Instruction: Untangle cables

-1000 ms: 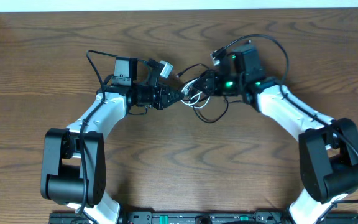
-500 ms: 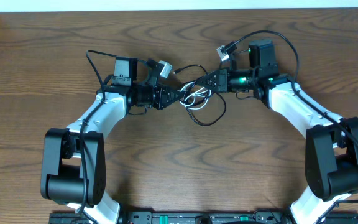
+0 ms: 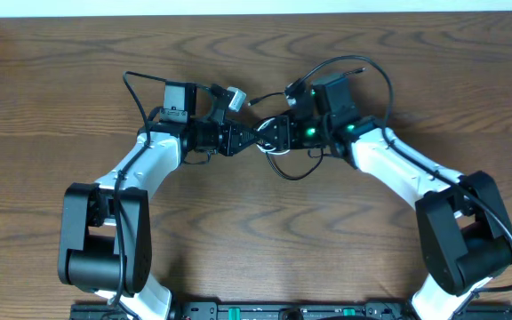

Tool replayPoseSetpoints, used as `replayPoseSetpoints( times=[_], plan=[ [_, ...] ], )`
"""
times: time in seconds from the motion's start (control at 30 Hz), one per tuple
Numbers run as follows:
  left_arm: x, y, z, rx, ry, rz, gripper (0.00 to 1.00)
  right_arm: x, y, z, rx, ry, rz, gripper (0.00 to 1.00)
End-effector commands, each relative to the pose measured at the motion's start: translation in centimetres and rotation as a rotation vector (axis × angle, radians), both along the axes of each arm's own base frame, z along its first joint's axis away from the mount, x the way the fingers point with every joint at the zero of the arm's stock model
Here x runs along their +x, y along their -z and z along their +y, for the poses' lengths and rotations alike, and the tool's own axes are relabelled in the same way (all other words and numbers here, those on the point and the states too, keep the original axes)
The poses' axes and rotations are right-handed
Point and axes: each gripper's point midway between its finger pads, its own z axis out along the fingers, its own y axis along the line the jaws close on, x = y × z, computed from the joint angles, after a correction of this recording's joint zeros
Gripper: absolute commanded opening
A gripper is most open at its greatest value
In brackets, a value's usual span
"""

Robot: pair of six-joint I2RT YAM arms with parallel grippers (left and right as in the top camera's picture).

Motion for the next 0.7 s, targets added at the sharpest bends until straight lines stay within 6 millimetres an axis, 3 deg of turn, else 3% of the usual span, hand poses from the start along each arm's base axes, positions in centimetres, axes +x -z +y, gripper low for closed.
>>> replayPoseSetpoints(
  times=[0.0, 0.23, 0.4, 0.43, 0.53, 0.67],
  plan=[
    [0.0, 0.4, 0.1, -0.002, 0.003, 0.012, 0.08, 1.4, 1.4, -0.8, -0.103, 0.099, -0.040, 0.43],
    [0.0, 0.4, 0.1, -0.002, 0.003, 0.012, 0.07, 2.5, 2.0, -1.1, -0.124, 0.155, -0.058, 0.40],
    [0.0, 0.4, 0.0, -0.005, 0.004, 0.012, 0.07, 2.8, 3.5, -0.8, -0.116, 0.171, -0.027, 0.38],
    [0.0, 0.4, 0.0, -0.004, 0.004, 0.012, 0.07, 2.9, 3.6, -0.8, -0.112, 0.169, -0.027, 0.35],
    [0.0, 0.4, 0.0, -0.004, 0.004, 0.012, 0.08, 2.9, 3.1, -0.3, -0.079, 0.151, -0.034, 0.08],
    [0.1, 0.6, 0.1, 0.006, -0.001, 0.010, 0.07, 3.3, 1.3, 0.4, 0.024, 0.099, -0.058, 0.03]
  ],
)
